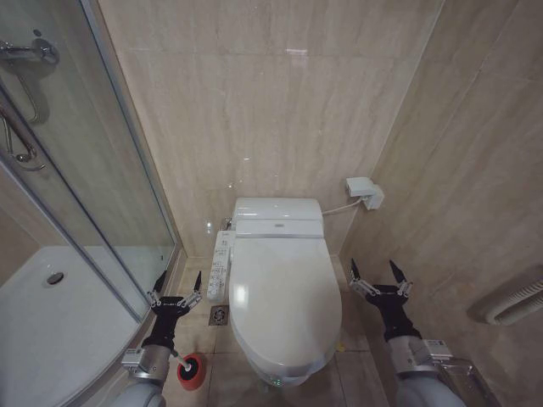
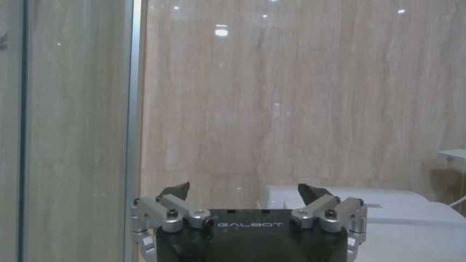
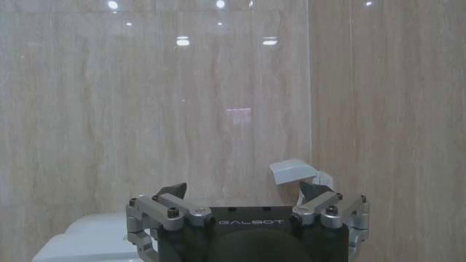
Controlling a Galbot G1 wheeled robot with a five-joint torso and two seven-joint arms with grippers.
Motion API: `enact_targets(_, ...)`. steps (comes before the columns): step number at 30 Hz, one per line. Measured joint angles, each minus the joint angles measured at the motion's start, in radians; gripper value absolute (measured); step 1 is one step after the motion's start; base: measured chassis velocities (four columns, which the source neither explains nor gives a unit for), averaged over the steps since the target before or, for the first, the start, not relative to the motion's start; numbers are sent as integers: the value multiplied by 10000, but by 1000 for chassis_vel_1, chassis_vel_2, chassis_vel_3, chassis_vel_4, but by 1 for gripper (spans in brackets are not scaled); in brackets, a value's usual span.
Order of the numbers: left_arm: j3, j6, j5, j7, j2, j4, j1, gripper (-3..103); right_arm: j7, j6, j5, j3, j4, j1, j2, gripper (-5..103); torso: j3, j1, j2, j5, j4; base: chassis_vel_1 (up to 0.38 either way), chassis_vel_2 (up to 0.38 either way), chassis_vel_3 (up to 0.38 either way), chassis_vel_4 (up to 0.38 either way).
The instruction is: Open the toilet lid, clean the toilet bowl with a toilet brush, close the toilet lid, and flush.
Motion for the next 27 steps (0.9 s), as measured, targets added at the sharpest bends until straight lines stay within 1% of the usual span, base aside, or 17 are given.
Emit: enact_targets(27,0,0,0,0,0,0,0,100,0,3,4,0,-1,0,0,100,0,0,0,0,0,0,0,0,0)
